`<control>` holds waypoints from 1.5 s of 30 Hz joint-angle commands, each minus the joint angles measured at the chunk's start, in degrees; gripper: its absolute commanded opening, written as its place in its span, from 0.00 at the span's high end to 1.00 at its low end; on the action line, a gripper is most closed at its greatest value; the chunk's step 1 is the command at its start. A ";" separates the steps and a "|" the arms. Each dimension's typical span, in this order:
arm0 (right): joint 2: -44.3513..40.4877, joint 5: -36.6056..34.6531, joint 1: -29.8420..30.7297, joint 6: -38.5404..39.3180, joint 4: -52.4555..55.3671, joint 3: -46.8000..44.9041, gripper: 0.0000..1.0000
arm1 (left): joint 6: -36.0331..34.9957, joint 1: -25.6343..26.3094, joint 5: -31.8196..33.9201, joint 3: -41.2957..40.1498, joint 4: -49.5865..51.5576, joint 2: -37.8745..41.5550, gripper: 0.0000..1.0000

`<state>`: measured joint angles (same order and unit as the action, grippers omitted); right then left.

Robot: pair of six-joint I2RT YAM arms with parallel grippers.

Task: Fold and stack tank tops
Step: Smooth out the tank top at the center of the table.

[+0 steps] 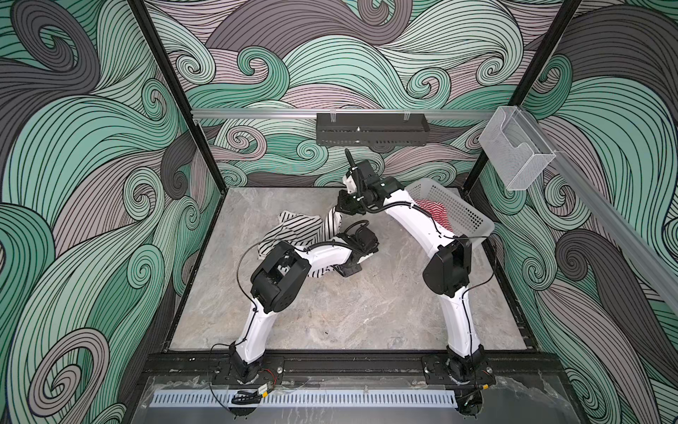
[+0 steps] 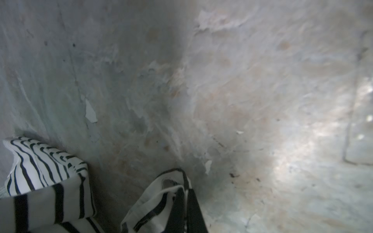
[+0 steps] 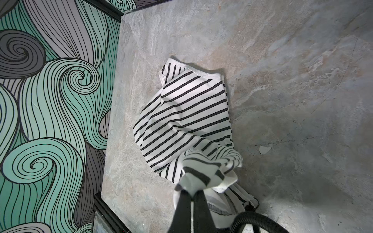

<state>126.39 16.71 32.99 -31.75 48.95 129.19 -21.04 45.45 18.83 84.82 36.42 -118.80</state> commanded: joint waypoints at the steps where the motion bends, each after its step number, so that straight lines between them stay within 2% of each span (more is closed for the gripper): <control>1: -1.92 -2.00 -1.03 1.51 2.65 1.08 1.00 | -2.37 -3.07 -1.93 -3.15 2.62 10.31 1.00; 7: -5.56 -7.55 -2.39 4.88 7.57 -0.53 1.00 | -7.53 -11.06 -11.02 -7.09 13.18 29.26 1.00; 14: -13.00 -14.36 -3.16 7.10 9.54 -7.71 1.00 | -14.84 -20.19 -13.12 -10.09 20.70 44.32 1.00; 18: -19.49 -16.36 -3.50 7.31 9.48 -13.63 1.00 | -16.35 -27.26 -15.26 -9.94 20.87 47.95 1.00; 21: -22.98 -12.99 -2.89 8.10 9.53 -17.96 1.00 | -17.94 -31.17 -17.01 -10.90 19.73 48.92 1.00; 29: -28.45 -15.74 1.11 9.06 10.91 -28.00 1.00 | -20.52 -38.34 -18.08 -12.46 10.95 43.65 1.00; 34: -32.86 -18.87 0.99 9.17 10.90 -25.48 1.00 | -15.85 -44.35 -21.19 -1.50 7.40 38.77 1.00; 38: -31.49 -17.36 0.67 9.49 13.15 -12.49 1.00 | -11.61 -44.92 -22.01 12.88 5.15 34.27 1.00; 42: -31.03 -13.66 0.93 9.76 13.84 -1.30 1.00 | -5.95 -45.17 -24.65 31.08 10.59 31.81 1.00; 45: -31.53 -10.08 1.20 10.17 14.13 4.00 1.00 | -2.30 -45.13 -26.78 39.10 14.15 32.34 1.00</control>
<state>96.05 3.07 33.91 -22.63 61.12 129.75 -29.19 0.71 -4.47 117.38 46.11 -87.99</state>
